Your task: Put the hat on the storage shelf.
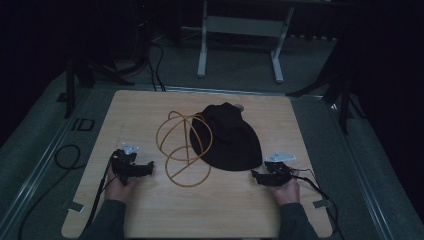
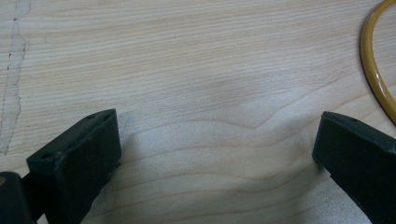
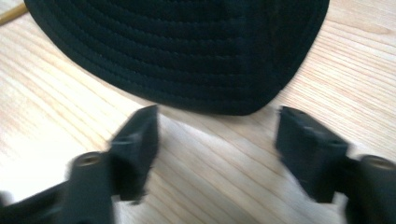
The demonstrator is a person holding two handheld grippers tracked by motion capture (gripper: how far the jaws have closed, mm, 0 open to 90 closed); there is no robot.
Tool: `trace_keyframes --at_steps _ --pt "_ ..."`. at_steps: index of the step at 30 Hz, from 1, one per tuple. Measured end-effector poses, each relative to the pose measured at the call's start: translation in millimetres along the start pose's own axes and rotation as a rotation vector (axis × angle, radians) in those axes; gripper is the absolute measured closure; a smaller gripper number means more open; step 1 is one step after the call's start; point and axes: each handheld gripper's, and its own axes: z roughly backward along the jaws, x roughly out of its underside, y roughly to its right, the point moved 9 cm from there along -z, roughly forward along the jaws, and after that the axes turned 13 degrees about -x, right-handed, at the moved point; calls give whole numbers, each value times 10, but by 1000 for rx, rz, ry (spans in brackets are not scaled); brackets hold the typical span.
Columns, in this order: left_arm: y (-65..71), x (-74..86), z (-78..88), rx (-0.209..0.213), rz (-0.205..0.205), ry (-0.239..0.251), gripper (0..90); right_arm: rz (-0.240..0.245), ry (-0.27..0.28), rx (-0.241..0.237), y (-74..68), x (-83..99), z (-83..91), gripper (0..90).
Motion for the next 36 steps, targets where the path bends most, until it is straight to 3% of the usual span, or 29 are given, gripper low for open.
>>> trace_keyframes --at_steps 1,4,11,18,26,30,36 --pt "0 0 0 0 0 0 12 7 -29 -18 20 0 32 421" --pt "0 0 0 0 0 0 12 11 -72 -30 58 -3 68 470" --pt "1 -1 -1 0 2 1 13 36 -101 -32 128 -99 217 479" --pt "1 0 0 0 1 0 13 108 -169 13 189 -209 395 496" --pt "1 0 1 0 1 -1 12 165 -206 34 199 -500 548 499" --pt "1 0 1 0 1 -1 13 179 -224 20 163 -641 578 497" --pt "3 -2 0 0 4 1 13 165 -223 -56 62 -891 621 507"
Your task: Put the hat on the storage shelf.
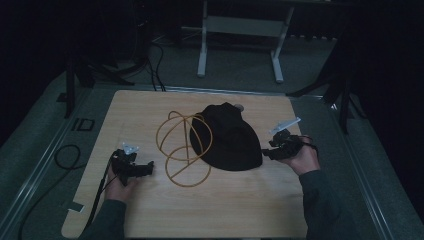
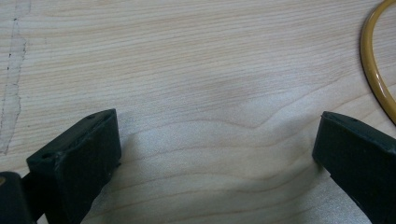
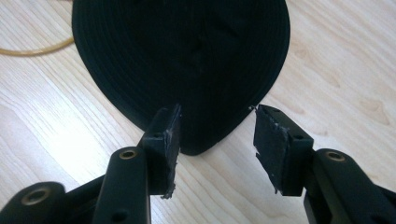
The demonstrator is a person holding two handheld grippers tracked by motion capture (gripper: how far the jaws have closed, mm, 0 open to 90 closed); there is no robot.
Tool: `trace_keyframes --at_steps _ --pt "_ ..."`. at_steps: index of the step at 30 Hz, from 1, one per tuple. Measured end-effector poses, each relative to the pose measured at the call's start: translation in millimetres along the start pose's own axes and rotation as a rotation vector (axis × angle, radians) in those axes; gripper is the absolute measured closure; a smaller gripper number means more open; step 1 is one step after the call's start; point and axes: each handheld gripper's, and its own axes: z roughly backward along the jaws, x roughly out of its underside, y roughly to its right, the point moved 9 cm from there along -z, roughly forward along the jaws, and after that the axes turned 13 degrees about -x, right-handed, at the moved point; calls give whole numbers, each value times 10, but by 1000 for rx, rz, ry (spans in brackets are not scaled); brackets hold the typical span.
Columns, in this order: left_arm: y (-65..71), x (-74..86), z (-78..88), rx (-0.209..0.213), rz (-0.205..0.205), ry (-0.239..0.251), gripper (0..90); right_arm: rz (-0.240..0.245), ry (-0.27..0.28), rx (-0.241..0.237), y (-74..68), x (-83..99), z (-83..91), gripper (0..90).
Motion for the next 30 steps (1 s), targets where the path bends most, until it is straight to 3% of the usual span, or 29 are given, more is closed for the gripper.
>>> trace_keyframes --at_steps 8,15,23,30 --pt "-3 2 1 -1 -4 -1 13 -9 -52 -58 -21 -135 37 504" --pt "0 0 0 0 0 0 13 -27 -94 -75 -3 -234 9 489" --pt "0 1 0 0 -1 0 13 -11 -143 -82 -33 -379 -23 487" --pt "-3 2 1 -1 -4 -1 13 -24 -177 -88 -29 -461 -61 419"
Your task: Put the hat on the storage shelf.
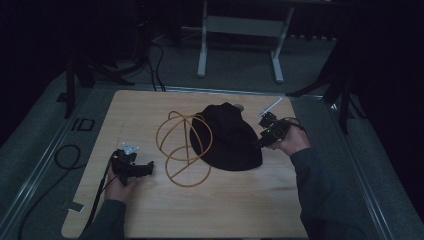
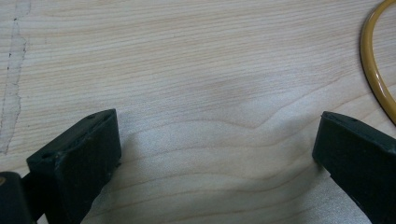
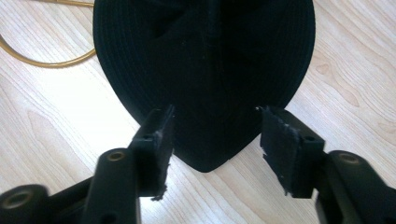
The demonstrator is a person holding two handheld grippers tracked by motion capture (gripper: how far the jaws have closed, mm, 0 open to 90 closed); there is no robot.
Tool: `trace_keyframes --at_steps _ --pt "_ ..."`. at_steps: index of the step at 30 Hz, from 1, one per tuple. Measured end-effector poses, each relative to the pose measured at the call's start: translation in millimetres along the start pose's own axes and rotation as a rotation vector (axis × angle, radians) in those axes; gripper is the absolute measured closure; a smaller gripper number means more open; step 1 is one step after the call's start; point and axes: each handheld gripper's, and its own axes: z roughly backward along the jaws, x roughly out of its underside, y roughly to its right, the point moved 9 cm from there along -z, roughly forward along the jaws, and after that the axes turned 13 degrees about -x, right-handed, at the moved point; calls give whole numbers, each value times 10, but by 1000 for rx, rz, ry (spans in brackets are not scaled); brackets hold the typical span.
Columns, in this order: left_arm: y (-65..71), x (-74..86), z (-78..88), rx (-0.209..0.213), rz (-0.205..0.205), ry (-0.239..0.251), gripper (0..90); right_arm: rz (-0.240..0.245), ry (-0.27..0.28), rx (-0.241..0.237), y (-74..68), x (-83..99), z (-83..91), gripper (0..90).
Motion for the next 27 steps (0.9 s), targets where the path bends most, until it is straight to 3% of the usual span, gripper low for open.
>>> trace_keyframes --at_steps 27 --pt "4 0 1 1 2 1 13 -21 -93 -32 25 -287 -172 268"
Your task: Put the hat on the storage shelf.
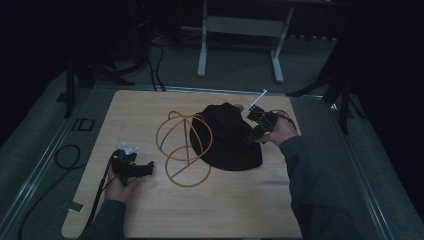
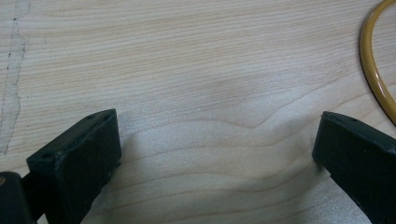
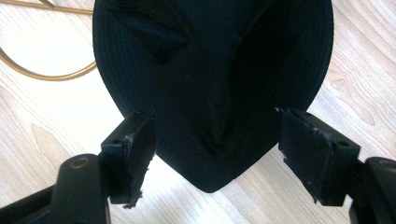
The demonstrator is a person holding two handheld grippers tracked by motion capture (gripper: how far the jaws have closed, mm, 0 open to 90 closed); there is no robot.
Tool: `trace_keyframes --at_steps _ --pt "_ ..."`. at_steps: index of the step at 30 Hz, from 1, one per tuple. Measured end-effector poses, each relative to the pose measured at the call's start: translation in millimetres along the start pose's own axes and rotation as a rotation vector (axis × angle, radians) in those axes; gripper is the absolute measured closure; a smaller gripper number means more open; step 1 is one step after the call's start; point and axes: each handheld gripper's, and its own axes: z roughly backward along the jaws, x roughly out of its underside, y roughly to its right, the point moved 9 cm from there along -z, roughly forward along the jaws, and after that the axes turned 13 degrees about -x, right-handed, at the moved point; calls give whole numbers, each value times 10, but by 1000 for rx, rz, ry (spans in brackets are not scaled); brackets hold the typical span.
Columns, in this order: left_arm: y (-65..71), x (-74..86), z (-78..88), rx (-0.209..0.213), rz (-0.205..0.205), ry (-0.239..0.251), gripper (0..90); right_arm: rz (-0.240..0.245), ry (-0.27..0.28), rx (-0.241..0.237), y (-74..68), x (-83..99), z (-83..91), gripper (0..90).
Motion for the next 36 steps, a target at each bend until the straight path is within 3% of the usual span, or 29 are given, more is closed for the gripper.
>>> trace_keyframes --at_steps 8,12,22,29,36 --pt "0 0 0 0 0 0 13 -8 -41 -3 47 -101 -107 258" --pt "3 1 2 2 -3 0 13 -23 -51 -2 112 -165 -197 304" --pt "7 3 5 4 -6 0 13 -43 -64 -58 128 -262 -362 425" --pt "7 3 5 3 -6 0 12 -70 -57 -100 154 -315 -409 613" --pt "7 3 5 3 -5 0 13 -63 -69 -80 167 -324 -423 793"
